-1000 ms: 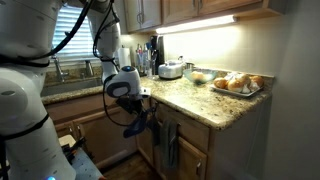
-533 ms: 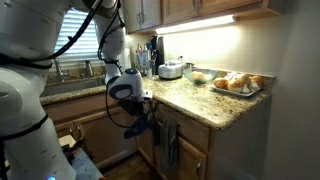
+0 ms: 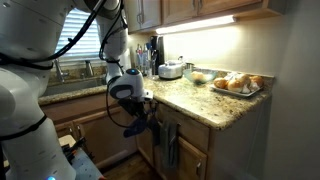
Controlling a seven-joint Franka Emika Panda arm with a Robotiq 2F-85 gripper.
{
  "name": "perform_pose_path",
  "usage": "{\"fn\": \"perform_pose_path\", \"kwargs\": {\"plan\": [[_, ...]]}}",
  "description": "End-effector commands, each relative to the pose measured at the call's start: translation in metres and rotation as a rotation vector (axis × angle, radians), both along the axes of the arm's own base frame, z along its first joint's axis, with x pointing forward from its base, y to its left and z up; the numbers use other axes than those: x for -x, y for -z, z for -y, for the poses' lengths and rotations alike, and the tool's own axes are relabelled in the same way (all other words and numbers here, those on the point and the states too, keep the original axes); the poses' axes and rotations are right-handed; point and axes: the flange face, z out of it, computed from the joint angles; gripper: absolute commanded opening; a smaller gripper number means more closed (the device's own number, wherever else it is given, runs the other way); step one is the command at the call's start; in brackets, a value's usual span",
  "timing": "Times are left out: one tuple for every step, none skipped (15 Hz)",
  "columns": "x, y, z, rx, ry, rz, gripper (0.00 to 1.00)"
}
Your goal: Pick up the blue towel from the countertop and hang it on the cabinet
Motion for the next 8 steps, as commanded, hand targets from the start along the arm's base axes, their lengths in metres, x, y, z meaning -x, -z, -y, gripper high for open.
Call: {"fn": "perform_pose_path", "kwargs": {"plan": [[0.002, 0.007, 0.012, -0.010, 0.023, -0.002, 0.05], [0.002, 0.012, 0.015, -0.008, 0.031, -0.010, 0.05], [0.002, 0.016, 0.017, -0.007, 0.039, -0.018, 0.05], [0.002, 0.021, 0.019, -0.006, 0.048, -0.025, 0.05], [0.002, 0.024, 0.021, -0.006, 0.055, -0.033, 0.05], [0.002, 0.028, 0.023, -0.009, 0.062, -0.039, 0.05], [0.002, 0.031, 0.023, -0.013, 0.066, -0.045, 0.05], [0.001, 0.033, 0.024, -0.014, 0.070, -0.047, 0.05]]}}
